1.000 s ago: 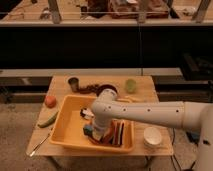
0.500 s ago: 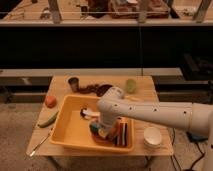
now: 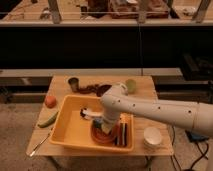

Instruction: Wipe red bowl with sponge

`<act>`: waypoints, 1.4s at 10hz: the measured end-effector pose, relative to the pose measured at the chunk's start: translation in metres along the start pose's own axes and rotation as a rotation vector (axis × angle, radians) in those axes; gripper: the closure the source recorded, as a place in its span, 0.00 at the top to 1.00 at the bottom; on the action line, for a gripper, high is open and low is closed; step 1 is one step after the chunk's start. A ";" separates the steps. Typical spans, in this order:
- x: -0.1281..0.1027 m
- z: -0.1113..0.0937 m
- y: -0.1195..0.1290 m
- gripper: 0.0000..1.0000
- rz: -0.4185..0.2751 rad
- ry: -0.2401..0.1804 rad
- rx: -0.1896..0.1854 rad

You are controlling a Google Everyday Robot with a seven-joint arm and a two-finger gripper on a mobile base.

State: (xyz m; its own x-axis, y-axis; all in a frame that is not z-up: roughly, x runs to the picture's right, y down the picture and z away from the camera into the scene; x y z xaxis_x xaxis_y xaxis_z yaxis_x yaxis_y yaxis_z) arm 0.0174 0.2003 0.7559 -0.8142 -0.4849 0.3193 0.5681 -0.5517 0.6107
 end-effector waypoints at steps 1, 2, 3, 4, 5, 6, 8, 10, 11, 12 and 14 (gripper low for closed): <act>-0.002 0.000 0.004 0.00 0.006 -0.001 0.001; -0.004 -0.001 0.007 0.00 0.012 -0.004 0.000; -0.003 -0.001 0.010 0.00 0.015 -0.009 0.000; -0.003 0.000 0.011 0.00 0.015 -0.016 0.001; -0.002 0.000 0.011 0.00 0.020 -0.014 0.000; -0.004 0.001 0.013 0.00 0.032 -0.013 -0.001; -0.008 0.002 0.012 0.00 0.047 -0.016 0.000; -0.014 0.005 0.004 0.00 0.060 -0.033 0.008; -0.013 0.008 -0.001 0.00 0.060 -0.042 0.015; -0.013 0.010 -0.004 0.00 0.062 -0.048 0.020; -0.016 0.014 -0.008 0.00 0.074 -0.058 0.032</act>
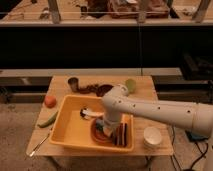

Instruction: Wipe red bowl with sponge

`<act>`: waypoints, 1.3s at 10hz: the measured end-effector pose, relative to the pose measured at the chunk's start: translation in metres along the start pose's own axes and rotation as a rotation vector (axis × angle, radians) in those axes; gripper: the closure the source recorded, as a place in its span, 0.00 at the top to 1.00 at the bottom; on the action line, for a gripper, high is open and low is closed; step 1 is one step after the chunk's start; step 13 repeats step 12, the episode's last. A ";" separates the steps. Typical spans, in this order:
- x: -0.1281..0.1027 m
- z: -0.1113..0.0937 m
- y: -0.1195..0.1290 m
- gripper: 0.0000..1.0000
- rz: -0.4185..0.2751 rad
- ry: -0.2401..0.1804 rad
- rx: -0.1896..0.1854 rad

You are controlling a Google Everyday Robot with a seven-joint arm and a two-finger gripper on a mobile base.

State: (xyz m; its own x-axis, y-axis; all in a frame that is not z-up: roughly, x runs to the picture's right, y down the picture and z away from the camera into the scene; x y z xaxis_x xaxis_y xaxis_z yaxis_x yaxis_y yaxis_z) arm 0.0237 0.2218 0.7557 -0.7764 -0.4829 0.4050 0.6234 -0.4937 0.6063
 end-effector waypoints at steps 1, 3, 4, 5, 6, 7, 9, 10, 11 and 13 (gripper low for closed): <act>0.000 0.001 -0.001 0.00 0.003 -0.002 0.004; 0.000 0.000 -0.005 0.00 0.004 -0.003 0.009; 0.002 -0.001 -0.006 0.00 0.004 -0.001 0.009; 0.004 -0.003 -0.007 0.00 0.002 0.002 0.009; 0.005 -0.004 -0.007 0.00 0.002 0.006 0.009; 0.008 -0.006 -0.007 0.00 0.001 0.020 0.010; 0.011 -0.010 -0.006 0.00 -0.001 0.052 0.018; 0.012 -0.012 -0.006 0.00 0.001 0.065 0.022; 0.013 -0.013 -0.006 0.00 0.002 0.074 0.024; 0.013 -0.014 -0.005 0.00 0.000 0.092 0.021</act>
